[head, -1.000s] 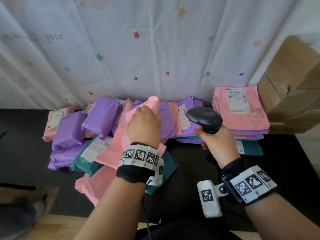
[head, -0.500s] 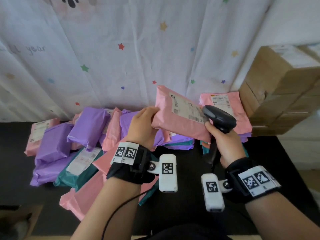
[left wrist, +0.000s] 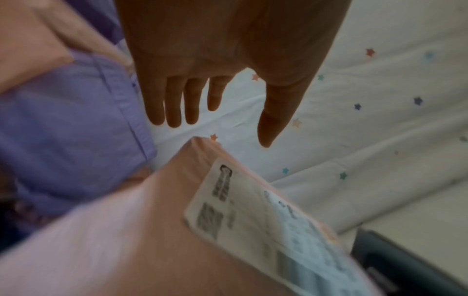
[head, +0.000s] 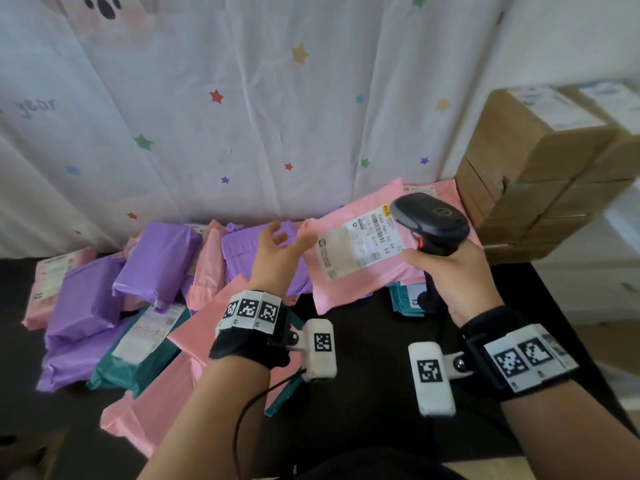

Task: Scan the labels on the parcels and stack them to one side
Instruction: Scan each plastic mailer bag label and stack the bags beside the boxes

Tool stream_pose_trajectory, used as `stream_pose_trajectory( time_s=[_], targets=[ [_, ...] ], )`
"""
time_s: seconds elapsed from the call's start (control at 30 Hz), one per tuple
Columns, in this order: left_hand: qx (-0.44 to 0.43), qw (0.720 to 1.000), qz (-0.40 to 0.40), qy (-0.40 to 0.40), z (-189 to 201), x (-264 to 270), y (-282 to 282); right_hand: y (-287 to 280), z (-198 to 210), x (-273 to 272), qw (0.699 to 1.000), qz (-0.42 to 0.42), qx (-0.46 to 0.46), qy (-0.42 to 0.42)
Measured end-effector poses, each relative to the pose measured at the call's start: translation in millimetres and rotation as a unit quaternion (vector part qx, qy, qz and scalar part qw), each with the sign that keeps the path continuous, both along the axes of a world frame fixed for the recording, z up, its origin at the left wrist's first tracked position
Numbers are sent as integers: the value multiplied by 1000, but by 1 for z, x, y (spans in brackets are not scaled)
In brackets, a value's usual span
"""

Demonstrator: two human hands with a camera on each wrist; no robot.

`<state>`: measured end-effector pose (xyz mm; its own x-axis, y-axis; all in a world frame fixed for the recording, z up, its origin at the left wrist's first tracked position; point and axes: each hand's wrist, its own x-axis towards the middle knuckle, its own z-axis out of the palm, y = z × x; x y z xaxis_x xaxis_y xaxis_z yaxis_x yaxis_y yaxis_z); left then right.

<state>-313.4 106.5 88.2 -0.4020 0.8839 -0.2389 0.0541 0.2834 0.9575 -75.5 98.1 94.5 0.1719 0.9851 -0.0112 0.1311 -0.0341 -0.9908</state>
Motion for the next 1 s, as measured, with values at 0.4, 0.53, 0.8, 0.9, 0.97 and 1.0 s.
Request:
stream_pose_trajectory(
  time_s=[0.4, 0.53, 0.8, 0.9, 0.97, 1.0],
  targets=[
    [-20, 966, -219, 137, 8, 5, -9, -2, 12, -4, 989, 34, 30, -141],
    [-14, 984, -138, 110, -1, 10, -7, -4, 6, -10, 987, -54, 60, -137],
    [-40, 999, -31, 11, -9, 24, -1, -16, -10, -31, 999, 32, -22, -20],
    [-35, 999, -14, -4, -9, 27, -1, -18, -12, -34, 998, 59, -32, -17],
    [-33, 999, -6, -12, -10, 27, -1, -19, -12, -35, 997, 68, -37, -14],
    [-32, 999, -5, -10, -11, 28, -1, -19, -12, -34, 996, 72, -39, -17]
  ],
)
